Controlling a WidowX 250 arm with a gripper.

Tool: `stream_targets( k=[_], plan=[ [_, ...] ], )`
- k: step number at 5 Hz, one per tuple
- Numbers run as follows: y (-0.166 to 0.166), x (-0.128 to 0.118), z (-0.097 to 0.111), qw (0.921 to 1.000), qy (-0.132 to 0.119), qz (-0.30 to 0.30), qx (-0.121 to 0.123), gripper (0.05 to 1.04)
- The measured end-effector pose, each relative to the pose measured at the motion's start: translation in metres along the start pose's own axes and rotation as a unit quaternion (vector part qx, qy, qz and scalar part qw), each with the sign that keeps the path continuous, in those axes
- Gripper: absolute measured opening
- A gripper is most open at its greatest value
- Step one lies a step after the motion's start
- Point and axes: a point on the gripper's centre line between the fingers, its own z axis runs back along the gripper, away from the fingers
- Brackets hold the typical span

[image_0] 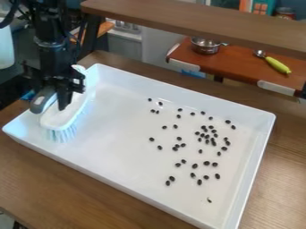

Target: Sweep into pile

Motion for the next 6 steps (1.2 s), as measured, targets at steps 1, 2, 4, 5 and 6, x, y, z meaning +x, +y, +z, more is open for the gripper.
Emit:
stream_targets(
  k=[1, 2, 4, 5, 6],
  plan=[
    [-0.022, -0.010, 0.004, 0.9996, 0.004, -0.023, -0.015, 0.498],
    [-0.052, -0.023, 0.010, 0.9985, 0.014, -0.047, -0.025, 0.498],
    [-0.095, -0.037, 0.017, 0.9967, 0.027, -0.071, -0.029, 0.498],
    [-0.121, -0.045, 0.024, 0.9963, 0.011, -0.081, -0.028, 0.498],
    [-0.139, -0.052, 0.022, 0.9961, -0.003, -0.085, -0.024, 0.498]
  ],
)
